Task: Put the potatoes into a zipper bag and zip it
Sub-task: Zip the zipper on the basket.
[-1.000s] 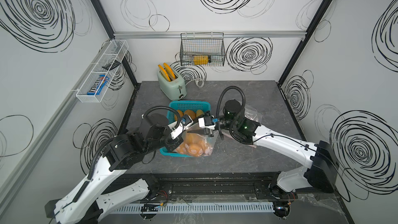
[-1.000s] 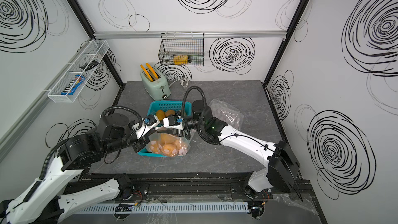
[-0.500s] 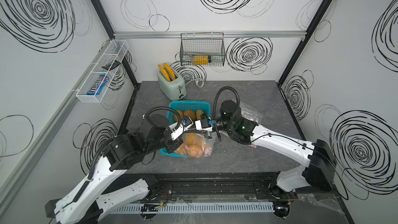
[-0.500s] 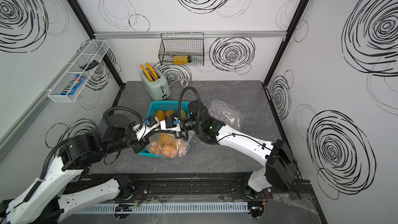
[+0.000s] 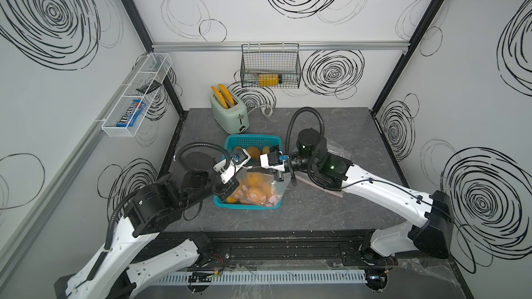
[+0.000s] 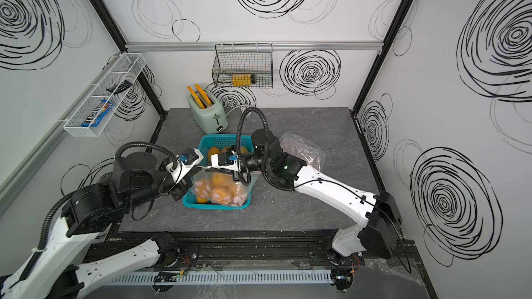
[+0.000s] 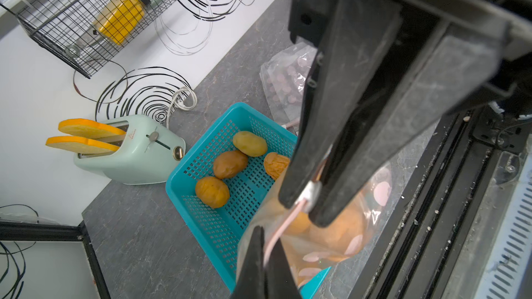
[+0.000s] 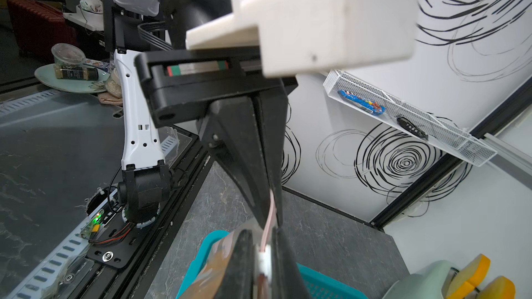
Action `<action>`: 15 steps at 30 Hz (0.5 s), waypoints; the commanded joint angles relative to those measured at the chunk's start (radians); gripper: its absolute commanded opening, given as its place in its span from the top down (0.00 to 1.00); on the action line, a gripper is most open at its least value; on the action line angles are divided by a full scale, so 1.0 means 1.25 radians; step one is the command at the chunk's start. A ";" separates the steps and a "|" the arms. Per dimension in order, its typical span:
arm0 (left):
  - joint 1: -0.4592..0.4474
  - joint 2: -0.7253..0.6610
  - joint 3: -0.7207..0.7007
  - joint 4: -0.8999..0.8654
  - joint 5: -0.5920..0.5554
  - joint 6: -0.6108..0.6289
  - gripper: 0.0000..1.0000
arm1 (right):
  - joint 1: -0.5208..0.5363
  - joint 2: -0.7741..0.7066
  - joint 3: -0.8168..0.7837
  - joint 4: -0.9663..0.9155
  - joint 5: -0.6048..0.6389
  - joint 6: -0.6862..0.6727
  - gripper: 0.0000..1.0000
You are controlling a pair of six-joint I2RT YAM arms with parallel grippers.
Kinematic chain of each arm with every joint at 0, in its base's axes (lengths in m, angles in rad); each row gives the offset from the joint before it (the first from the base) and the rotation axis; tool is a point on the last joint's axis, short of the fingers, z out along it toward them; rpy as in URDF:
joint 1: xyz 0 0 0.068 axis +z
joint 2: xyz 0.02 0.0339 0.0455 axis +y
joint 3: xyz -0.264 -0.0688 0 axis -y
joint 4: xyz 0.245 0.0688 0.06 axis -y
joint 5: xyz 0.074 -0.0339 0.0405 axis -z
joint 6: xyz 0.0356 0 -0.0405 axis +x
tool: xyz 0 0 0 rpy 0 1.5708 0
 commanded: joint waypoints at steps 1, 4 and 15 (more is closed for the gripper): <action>0.020 -0.019 0.032 0.055 -0.044 -0.005 1.00 | 0.001 -0.044 -0.001 -0.096 0.016 0.000 0.90; 0.024 -0.020 0.029 0.057 -0.046 -0.005 1.00 | -0.001 -0.062 -0.021 -0.105 0.025 -0.002 0.90; 0.045 -0.036 0.000 0.068 -0.090 -0.010 1.00 | -0.021 -0.123 -0.079 -0.165 0.080 0.009 0.90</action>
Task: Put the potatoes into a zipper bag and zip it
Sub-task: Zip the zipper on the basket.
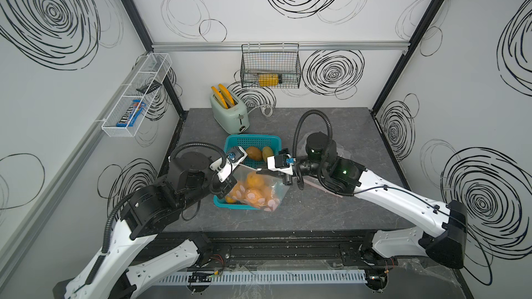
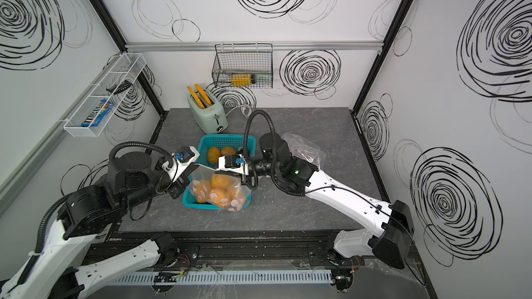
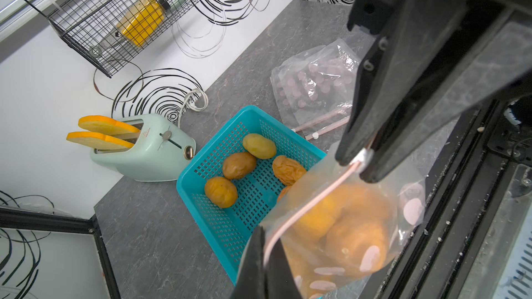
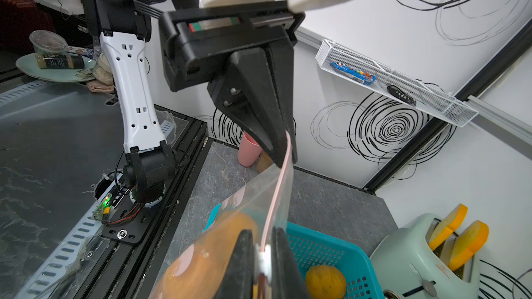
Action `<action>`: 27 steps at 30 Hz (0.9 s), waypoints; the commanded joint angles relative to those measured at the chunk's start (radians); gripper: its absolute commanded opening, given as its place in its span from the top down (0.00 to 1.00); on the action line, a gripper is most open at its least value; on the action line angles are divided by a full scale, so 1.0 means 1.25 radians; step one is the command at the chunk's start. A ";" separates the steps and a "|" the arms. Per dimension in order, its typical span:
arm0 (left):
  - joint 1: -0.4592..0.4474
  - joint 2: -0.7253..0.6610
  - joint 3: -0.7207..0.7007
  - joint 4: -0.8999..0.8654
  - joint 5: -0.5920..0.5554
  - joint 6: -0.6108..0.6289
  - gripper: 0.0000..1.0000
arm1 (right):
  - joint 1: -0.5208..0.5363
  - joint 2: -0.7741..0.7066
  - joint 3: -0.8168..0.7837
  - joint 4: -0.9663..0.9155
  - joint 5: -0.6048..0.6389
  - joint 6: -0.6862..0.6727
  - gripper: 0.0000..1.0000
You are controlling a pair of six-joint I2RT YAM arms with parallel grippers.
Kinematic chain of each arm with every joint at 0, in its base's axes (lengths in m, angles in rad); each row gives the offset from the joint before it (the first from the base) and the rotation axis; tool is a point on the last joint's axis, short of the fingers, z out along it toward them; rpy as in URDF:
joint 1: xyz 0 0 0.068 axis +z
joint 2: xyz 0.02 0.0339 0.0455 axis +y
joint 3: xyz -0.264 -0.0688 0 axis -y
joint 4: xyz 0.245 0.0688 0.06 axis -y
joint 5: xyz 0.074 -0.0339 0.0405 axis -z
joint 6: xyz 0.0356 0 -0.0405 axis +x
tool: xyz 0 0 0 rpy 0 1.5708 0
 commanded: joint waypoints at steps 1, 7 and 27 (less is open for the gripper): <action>0.025 -0.026 0.000 0.060 -0.075 -0.010 1.00 | -0.017 -0.040 -0.030 -0.078 0.013 0.011 0.90; 0.032 -0.030 -0.017 0.056 -0.054 -0.012 1.00 | -0.026 -0.065 -0.052 -0.104 0.035 0.012 0.90; 0.020 -0.042 -0.106 0.052 0.161 0.044 0.00 | -0.025 -0.017 -0.006 -0.110 -0.088 -0.065 0.93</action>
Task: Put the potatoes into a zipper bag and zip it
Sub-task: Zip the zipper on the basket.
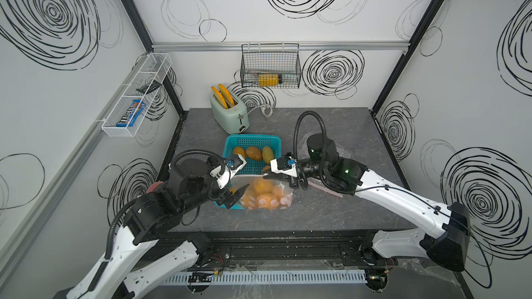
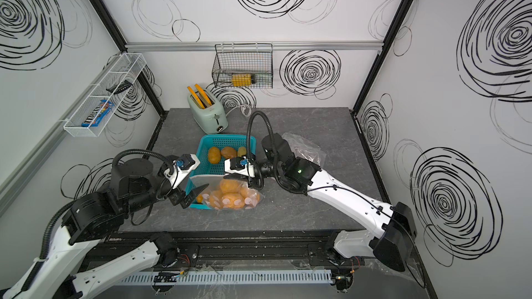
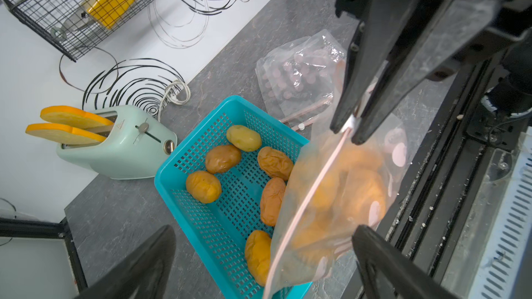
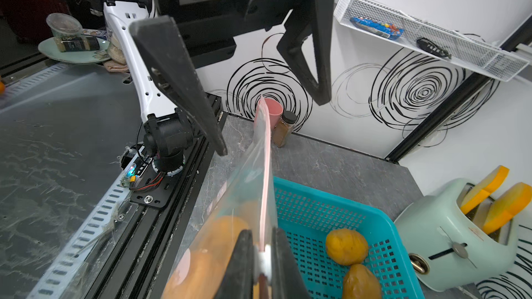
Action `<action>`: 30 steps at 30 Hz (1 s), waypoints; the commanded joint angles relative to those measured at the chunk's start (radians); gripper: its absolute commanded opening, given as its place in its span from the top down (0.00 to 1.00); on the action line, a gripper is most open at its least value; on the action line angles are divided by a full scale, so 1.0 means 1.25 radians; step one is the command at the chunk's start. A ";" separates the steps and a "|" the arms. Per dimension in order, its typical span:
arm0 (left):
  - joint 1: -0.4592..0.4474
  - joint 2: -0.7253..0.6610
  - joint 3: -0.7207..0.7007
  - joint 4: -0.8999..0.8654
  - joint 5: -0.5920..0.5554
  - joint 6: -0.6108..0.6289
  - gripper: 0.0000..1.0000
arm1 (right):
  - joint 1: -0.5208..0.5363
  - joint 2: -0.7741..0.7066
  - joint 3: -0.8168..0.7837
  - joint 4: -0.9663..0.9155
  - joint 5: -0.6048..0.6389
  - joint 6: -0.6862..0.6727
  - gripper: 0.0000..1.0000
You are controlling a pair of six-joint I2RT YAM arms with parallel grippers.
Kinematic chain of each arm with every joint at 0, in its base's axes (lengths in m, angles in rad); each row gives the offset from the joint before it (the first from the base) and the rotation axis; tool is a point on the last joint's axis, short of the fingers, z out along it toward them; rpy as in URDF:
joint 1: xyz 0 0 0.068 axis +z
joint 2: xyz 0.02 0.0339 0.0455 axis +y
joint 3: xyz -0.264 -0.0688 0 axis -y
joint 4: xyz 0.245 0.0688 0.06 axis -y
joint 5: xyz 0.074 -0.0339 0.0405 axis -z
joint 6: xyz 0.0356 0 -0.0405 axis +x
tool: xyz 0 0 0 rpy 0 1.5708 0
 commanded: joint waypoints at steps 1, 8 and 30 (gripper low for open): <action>-0.012 0.016 -0.011 0.025 0.069 0.030 0.00 | 0.006 -0.010 0.023 -0.021 -0.039 -0.039 0.93; -0.032 0.032 -0.011 0.015 0.078 0.004 0.18 | 0.008 -0.008 0.030 -0.051 -0.009 -0.064 0.93; -0.032 0.046 0.112 -0.027 -0.119 -0.018 1.00 | 0.026 0.006 0.116 -0.139 0.127 -0.005 0.93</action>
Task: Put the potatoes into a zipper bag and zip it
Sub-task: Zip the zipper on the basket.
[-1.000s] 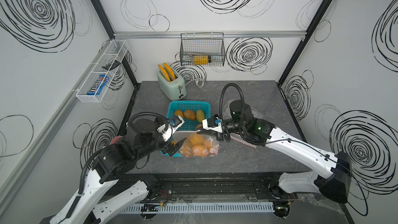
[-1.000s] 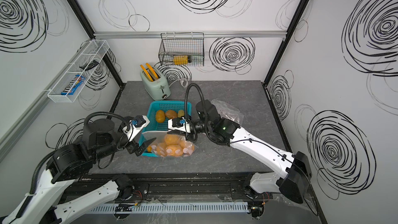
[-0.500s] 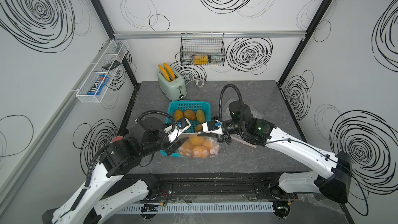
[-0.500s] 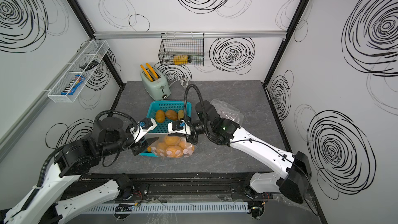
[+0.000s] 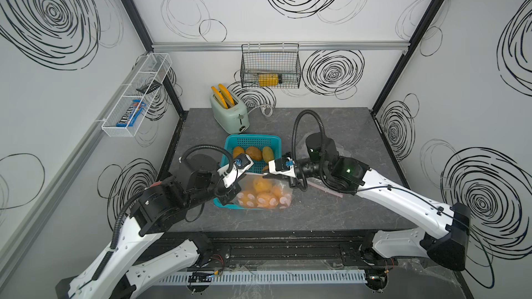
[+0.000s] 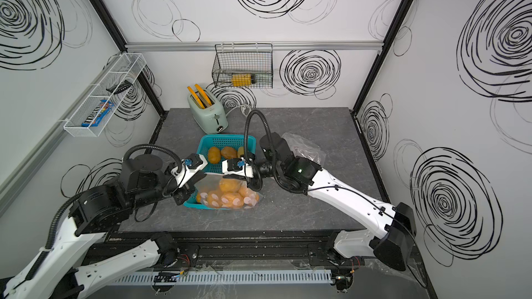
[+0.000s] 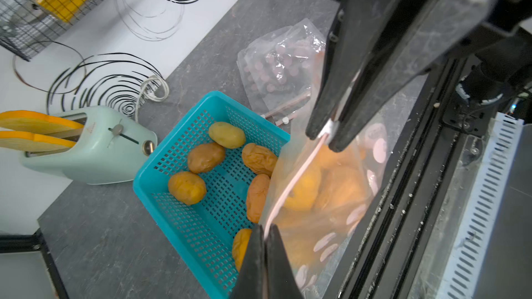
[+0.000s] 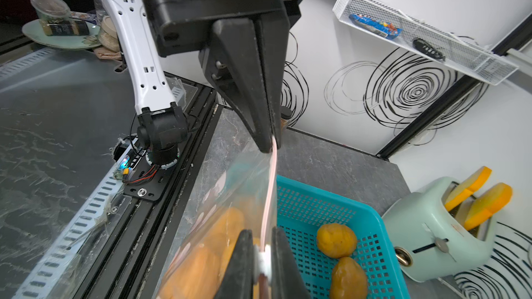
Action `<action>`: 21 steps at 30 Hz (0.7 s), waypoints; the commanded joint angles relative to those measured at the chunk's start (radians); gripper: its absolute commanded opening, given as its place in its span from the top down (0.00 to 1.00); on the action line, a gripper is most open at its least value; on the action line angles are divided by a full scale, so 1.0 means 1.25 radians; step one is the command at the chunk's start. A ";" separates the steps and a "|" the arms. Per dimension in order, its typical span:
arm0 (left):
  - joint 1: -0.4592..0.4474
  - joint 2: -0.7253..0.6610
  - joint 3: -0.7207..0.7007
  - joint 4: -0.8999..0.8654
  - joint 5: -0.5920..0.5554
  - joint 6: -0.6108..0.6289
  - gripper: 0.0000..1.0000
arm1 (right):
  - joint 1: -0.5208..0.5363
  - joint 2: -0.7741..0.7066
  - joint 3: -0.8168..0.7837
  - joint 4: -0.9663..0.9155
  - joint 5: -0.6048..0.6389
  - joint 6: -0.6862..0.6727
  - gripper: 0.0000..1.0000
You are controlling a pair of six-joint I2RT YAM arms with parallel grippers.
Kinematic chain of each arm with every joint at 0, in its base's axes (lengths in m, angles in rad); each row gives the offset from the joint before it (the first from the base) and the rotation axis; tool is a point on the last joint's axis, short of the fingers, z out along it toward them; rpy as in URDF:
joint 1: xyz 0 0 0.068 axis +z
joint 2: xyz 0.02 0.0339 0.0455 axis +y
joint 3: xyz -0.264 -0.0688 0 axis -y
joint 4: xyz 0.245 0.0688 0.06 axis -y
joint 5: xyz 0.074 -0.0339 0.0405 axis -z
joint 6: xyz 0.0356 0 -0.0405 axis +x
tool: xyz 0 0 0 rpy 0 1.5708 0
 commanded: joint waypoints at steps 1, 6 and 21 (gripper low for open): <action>0.000 -0.001 0.070 -0.003 -0.116 0.008 1.00 | 0.010 0.002 0.056 -0.078 0.064 0.020 0.93; 0.001 0.018 0.113 -0.039 -0.184 0.029 1.00 | 0.017 0.000 0.084 -0.146 0.081 0.010 0.91; 0.008 -0.008 0.050 -0.011 -0.307 0.051 1.00 | 0.019 -0.026 0.074 -0.299 0.171 -0.011 0.91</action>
